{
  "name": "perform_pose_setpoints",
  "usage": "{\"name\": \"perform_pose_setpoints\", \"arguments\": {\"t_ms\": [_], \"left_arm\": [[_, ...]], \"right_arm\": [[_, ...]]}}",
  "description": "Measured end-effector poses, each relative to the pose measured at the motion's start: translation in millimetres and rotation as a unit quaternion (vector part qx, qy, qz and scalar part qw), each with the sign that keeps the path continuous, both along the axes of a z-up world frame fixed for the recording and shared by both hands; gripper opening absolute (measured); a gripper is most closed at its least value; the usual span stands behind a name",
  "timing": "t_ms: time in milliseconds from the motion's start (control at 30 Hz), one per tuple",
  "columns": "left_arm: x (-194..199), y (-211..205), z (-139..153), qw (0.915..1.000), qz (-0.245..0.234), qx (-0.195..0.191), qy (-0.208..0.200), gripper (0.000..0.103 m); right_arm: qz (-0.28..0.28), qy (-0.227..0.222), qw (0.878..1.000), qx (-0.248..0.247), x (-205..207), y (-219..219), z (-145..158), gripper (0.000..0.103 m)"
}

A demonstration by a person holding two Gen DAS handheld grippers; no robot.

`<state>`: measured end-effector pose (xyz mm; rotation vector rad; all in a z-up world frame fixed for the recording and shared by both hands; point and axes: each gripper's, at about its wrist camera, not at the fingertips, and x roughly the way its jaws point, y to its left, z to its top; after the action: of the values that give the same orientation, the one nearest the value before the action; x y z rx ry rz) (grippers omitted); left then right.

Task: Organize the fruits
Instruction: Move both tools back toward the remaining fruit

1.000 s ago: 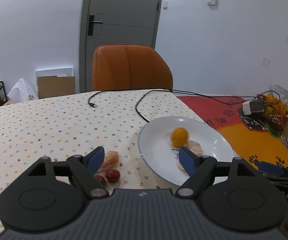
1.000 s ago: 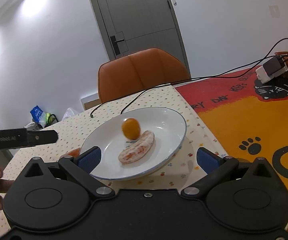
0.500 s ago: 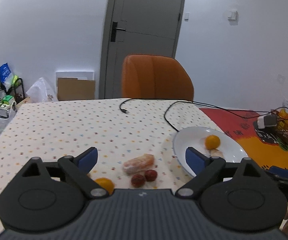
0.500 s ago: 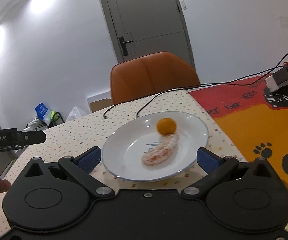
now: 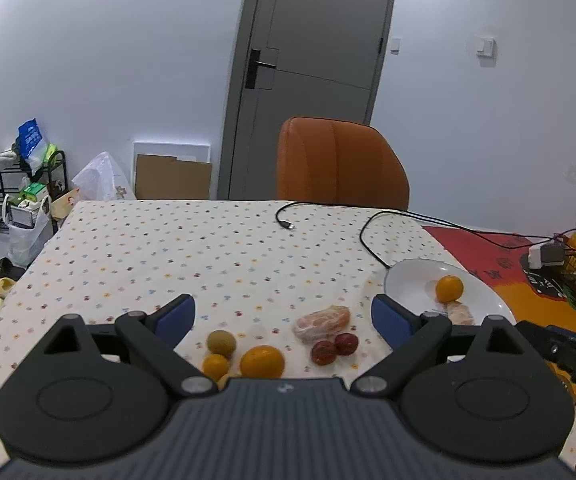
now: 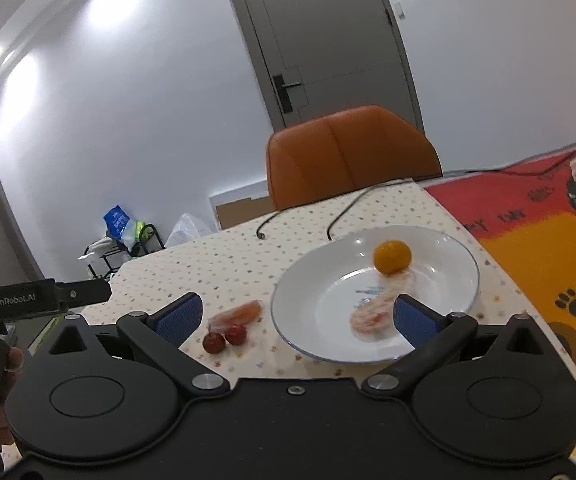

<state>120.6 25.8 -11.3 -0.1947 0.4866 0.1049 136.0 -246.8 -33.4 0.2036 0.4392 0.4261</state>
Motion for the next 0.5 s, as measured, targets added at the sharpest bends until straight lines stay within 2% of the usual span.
{"name": "perform_pose_setpoints", "arguments": {"t_ms": [300, 500], "left_arm": [[-10, 19, -5, 0.9999, 0.009, -0.006, 0.001, 0.094], [-16, 33, -12, 0.9993, 0.016, -0.032, 0.005, 0.093]], "right_arm": [[0.006, -0.003, 1.0, -0.01, -1, 17, 6, 0.103], [0.012, -0.007, 0.999, -0.031, -3, 28, 8, 0.103]]}}
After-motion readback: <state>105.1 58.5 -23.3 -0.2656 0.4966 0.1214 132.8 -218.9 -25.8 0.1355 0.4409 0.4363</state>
